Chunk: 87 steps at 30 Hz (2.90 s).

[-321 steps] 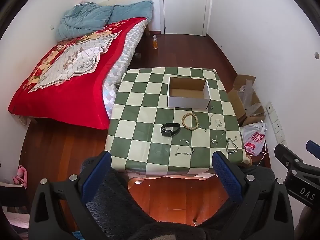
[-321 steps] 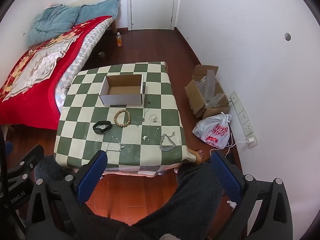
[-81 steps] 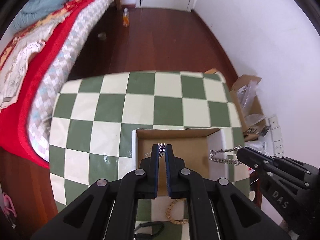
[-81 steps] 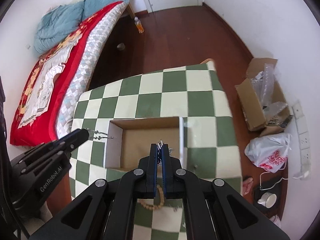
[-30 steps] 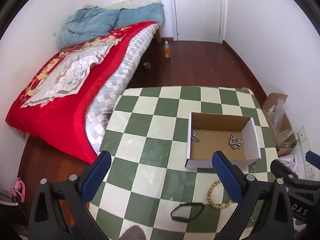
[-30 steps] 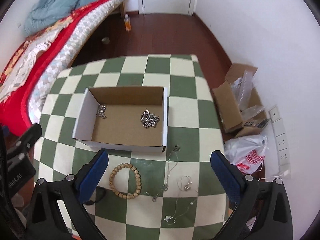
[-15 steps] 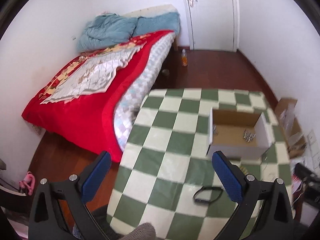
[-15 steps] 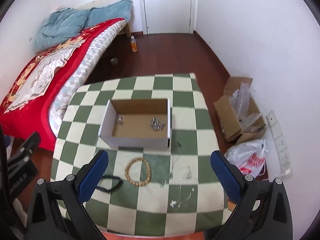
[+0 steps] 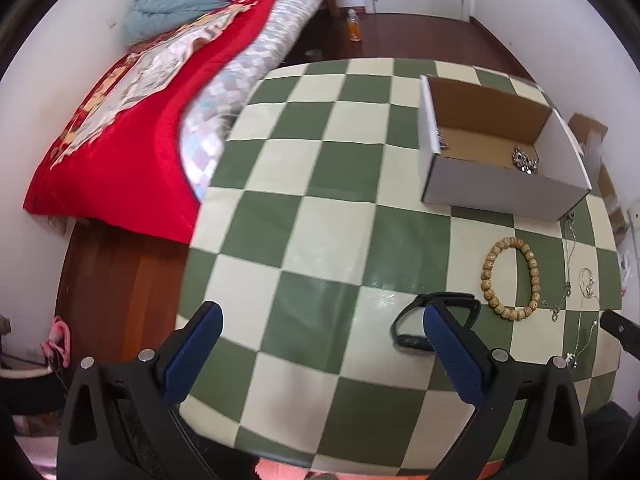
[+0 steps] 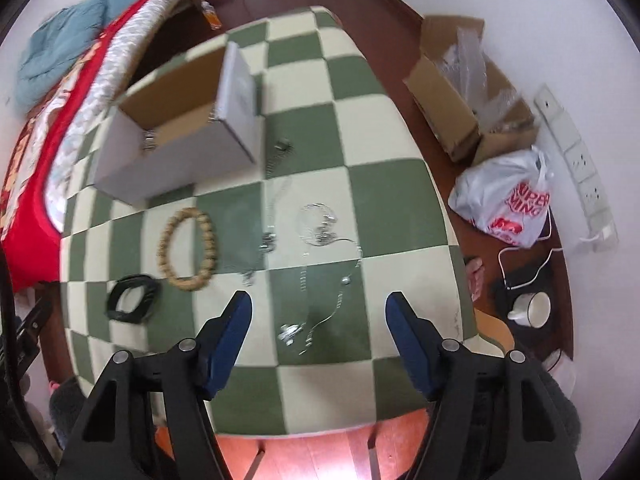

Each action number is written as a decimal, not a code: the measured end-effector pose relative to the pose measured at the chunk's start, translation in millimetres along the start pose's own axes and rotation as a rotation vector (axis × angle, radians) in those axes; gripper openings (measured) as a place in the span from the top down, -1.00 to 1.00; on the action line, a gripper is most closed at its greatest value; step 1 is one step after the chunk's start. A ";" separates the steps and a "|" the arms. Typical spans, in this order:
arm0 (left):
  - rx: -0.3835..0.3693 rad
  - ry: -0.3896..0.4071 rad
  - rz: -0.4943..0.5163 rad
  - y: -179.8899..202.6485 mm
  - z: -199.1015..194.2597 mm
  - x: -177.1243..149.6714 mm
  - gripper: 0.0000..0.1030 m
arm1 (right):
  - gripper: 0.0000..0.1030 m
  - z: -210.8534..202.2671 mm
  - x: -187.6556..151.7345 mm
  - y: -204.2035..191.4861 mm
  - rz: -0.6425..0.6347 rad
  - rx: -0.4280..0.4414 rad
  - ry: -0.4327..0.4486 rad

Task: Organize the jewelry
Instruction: 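Grasp the pendant necklace with the right tool while the left tool grasps the wooden bead bracelet, then lift and carry the necklace and bracelet over the box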

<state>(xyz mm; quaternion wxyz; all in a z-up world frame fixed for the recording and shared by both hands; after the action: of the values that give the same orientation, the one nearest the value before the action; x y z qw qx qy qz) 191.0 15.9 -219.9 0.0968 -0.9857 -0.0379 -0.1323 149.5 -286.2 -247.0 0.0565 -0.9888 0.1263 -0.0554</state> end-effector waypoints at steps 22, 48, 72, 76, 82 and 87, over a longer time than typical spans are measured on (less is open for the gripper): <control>-0.043 -0.136 0.366 124.6 61.2 50.1 -0.96 | 0.97 49.3 37.1 2.1 -0.062 -0.053 0.016; -0.201 -0.131 0.256 119.4 54.5 45.4 0.88 | 0.97 49.9 47.0 1.5 -0.074 -0.069 -0.032; -0.285 -0.005 0.078 41.4 -69.9 36.2 0.88 | 0.99 -68.3 34.7 -30.0 -0.117 0.049 0.117; -0.301 0.018 0.068 31.1 -88.2 42.7 0.88 | 0.99 -96.8 33.1 -36.1 -0.131 0.067 0.153; -0.308 0.053 0.067 19.3 -115.2 60.2 0.88 | 0.99 -148.6 37.9 -52.9 -0.164 0.100 0.221; -0.325 0.075 0.071 13.9 -136.1 81.7 0.88 | 0.99 -193.8 49.5 -72.4 -0.200 0.114 0.281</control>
<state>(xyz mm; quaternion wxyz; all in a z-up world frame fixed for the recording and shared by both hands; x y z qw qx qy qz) 236.5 -21.1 -71.7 -0.0577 -0.9835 0.0223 -0.1699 190.8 -248.3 -41.8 0.0886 -0.9741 0.0306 -0.2056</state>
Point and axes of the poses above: each gripper's, at about its wrist camera, not at the fingertips, and z roughly the way its jaws point, y to its right, x to its top, the point moved 1 cm from there along z, roughly the way its jaws point, and after that the axes turned 8 degrees about -y, right-handed, at the moved point
